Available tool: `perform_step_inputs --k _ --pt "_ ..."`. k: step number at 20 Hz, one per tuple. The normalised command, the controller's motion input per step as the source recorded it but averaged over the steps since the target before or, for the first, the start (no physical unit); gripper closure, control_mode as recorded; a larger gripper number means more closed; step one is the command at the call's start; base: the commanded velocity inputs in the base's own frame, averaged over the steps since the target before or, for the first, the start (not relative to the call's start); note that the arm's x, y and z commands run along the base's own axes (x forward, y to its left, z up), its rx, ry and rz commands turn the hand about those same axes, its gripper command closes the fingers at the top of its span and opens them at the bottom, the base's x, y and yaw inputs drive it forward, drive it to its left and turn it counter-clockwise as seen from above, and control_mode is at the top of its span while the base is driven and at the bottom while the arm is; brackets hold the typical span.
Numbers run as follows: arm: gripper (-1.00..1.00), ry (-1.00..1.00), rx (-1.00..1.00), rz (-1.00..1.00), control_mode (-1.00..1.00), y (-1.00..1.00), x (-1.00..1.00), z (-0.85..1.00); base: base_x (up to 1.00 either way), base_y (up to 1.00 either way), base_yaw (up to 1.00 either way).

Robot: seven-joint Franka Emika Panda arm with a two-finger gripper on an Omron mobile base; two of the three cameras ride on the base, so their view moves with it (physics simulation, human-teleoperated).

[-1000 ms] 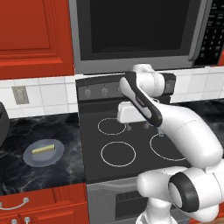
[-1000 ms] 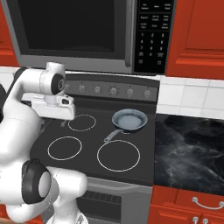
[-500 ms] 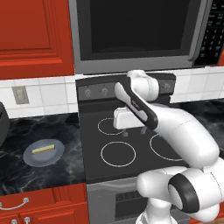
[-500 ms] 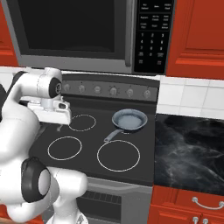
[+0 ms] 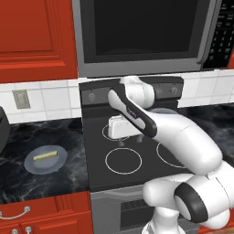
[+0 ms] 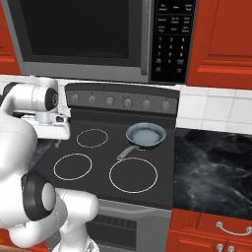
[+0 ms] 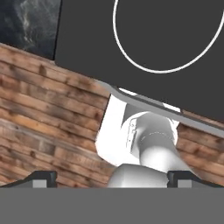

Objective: Pick up the butter stick and place it in the pan. Then turn on the burner for the pan.

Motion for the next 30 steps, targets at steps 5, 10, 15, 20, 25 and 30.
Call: perform_step_inputs --k 5,10,15,20,25,30 --pt "-1.0 0.0 0.0 0.09 -1.0 0.35 0.0 -0.07 0.0 0.0 0.0" --pt "-1.0 0.0 0.0 0.1 -1.0 0.35 0.0 -0.06 0.0 0.0 0.0" --pt "-1.0 -0.01 0.0 0.14 -1.0 0.33 0.0 -0.04 0.0 0.0 0.0" --pt "-1.0 0.0 0.0 0.16 -1.0 0.27 0.0 -0.02 0.0 0.0 0.0" --pt "-1.0 0.0 0.02 0.19 -1.0 0.25 0.05 -0.01 0.0 0.0 0.0" --pt "-1.0 0.0 0.06 0.2 -1.0 0.18 0.15 0.0 0.0 0.0 0.0"
